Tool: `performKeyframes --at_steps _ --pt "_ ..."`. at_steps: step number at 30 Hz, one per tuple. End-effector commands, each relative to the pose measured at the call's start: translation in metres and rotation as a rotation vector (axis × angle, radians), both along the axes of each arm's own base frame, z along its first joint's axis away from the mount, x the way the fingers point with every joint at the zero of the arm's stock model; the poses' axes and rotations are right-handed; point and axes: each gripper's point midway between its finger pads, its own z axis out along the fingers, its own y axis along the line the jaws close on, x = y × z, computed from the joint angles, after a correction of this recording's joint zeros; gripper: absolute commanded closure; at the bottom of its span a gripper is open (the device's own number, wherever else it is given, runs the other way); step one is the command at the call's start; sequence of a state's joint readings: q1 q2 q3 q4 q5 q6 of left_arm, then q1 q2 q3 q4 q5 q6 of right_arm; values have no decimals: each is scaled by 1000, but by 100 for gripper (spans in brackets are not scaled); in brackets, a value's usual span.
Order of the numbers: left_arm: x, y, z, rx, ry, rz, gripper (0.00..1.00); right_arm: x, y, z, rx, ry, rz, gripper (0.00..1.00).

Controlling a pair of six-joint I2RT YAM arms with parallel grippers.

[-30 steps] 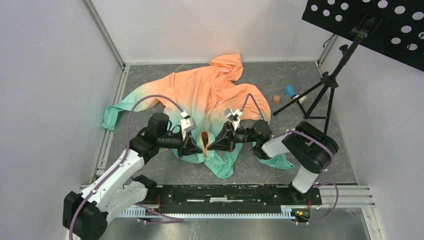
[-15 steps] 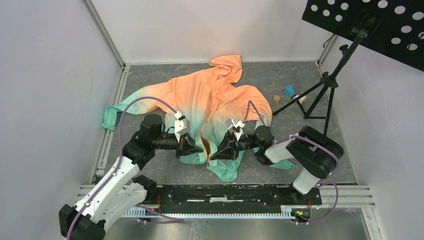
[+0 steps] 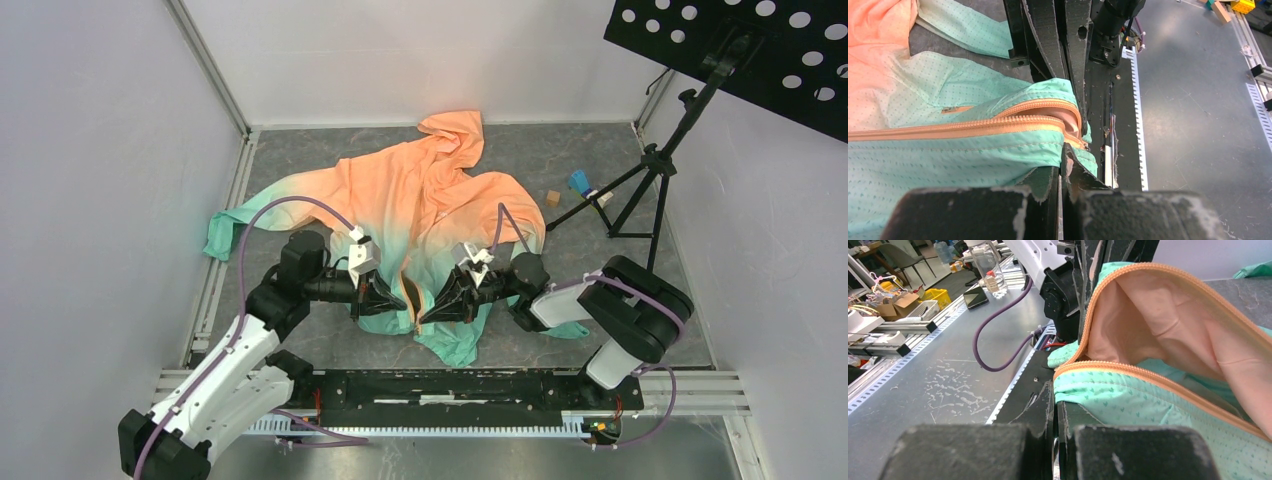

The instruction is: Zip up the jacket

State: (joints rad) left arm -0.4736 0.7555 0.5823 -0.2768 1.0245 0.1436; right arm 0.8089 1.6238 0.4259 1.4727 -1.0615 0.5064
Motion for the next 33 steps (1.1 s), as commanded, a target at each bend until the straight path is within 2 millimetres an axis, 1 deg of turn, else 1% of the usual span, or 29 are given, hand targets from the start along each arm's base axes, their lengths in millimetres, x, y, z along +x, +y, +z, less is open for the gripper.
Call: performKeyframes --at_steps 1,9,13,19,27,33 --pt "-2 -3 6 -29 -43 -33 98 -15 -17 89 406 -408 3 100" --pt "0 -2 3 -22 -45 -26 98 -15 -18 100 427 -395 -7 100" --pt "-2 -2 5 -28 -51 -33 98 -11 -13 96 412 -373 -5 100" --pt "-3 -3 6 -36 -49 -41 98 -7 -10 94 409 -359 -15 100" --pt "-3 0 13 -50 -99 -19 98 -10 -13 82 388 -371 -16 100" --pt "-2 -1 11 -47 -94 -17 98 -9 -13 85 395 -375 -14 100"
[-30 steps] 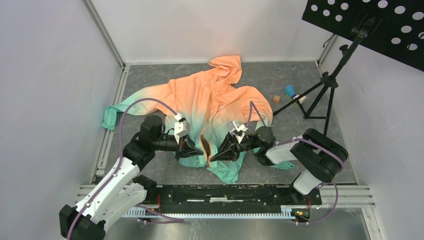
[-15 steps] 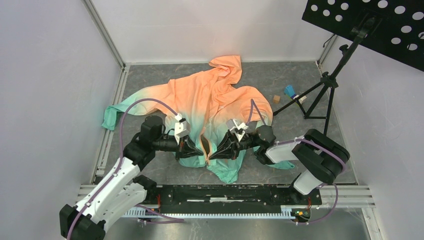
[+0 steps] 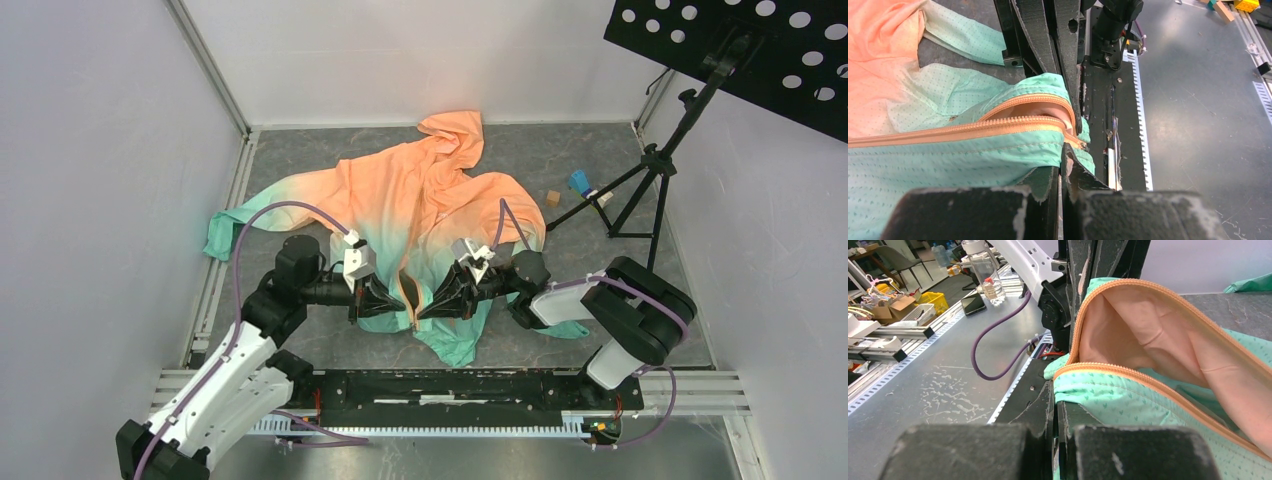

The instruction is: Zip up the jacket

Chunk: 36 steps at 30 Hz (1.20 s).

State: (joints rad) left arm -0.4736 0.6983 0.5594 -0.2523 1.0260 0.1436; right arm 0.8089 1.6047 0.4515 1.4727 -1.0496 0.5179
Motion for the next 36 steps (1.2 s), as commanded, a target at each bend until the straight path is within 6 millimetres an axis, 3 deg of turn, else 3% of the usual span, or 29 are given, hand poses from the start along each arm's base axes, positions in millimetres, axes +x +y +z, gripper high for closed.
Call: performKeyframes --at_steps 1,25,36 --pt "3 -3 5 -16 -39 -15 98 -13 -16 71 363 -361 -10 100" --pt "3 -3 0 -7 -15 -16 98 -8 -23 84 399 -369 -67 100" --pt "8 0 8 -14 -75 30 98 -20 -20 68 371 -382 -15 100"
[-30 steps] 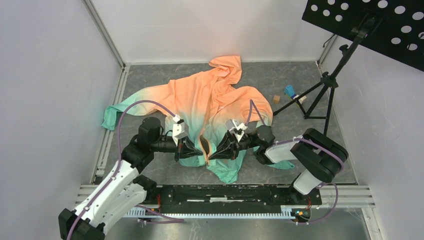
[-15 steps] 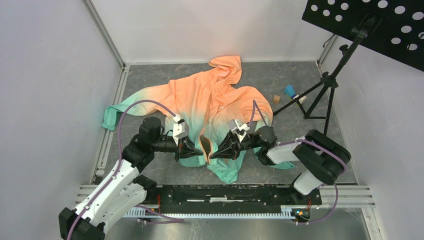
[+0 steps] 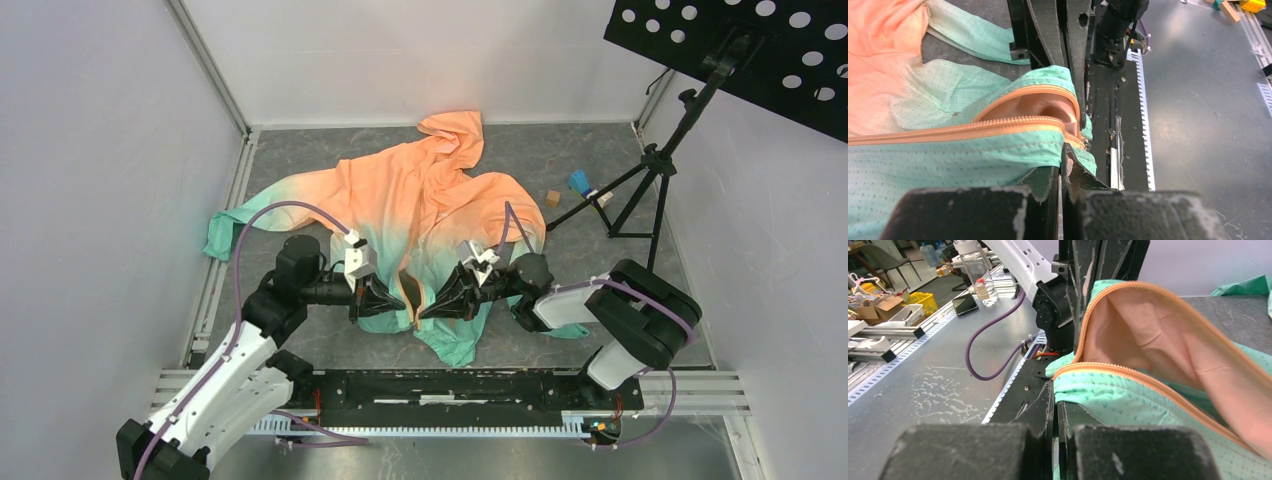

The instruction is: Zip up the jacket

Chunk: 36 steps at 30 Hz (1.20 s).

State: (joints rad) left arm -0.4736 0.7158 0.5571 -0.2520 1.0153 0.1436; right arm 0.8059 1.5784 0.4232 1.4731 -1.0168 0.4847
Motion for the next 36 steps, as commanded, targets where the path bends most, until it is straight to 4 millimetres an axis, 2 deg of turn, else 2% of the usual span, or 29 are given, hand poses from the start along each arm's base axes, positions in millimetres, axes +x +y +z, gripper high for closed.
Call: performKeyframes --at_steps 1,14,36 --pt "6 1 12 -26 -94 24 98 -23 -16 68 349 -366 28 100" --pt "4 -1 7 -14 -61 5 98 -22 -17 80 382 -373 5 100" --pt "0 -2 6 -19 -41 -18 98 -11 -18 85 393 -357 -46 100"
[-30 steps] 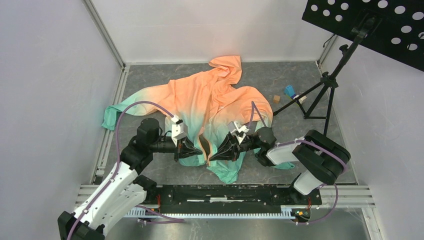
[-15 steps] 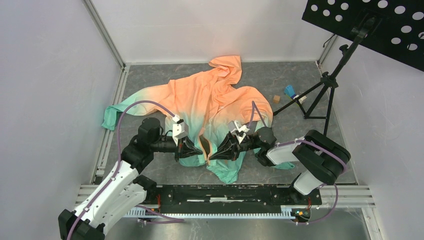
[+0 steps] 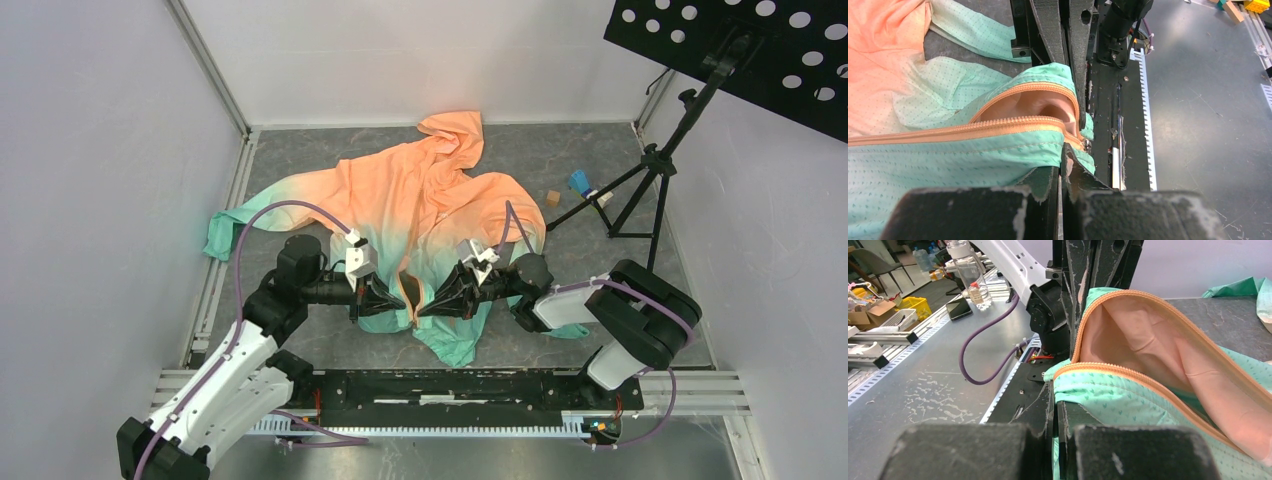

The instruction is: Zip up the jacket

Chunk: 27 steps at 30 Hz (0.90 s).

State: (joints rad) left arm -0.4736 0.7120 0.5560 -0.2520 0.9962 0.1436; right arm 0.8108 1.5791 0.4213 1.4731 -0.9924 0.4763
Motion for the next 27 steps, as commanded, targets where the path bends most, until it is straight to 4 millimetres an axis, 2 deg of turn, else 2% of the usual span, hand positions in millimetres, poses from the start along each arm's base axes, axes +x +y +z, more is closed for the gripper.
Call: performKeyframes --at_steps 1,13,22,27 --pt "-2 -3 7 -23 -34 -34 98 -14 -20 85 386 -361 -27 100" --pt "0 -3 5 -18 -24 -29 98 -10 -15 92 405 -309 -53 100" --pt "4 -3 4 -9 -26 -5 98 0 -18 100 439 -277 -139 100" --pt "11 -1 1 6 -35 40 98 7 -22 106 454 -199 -186 100"
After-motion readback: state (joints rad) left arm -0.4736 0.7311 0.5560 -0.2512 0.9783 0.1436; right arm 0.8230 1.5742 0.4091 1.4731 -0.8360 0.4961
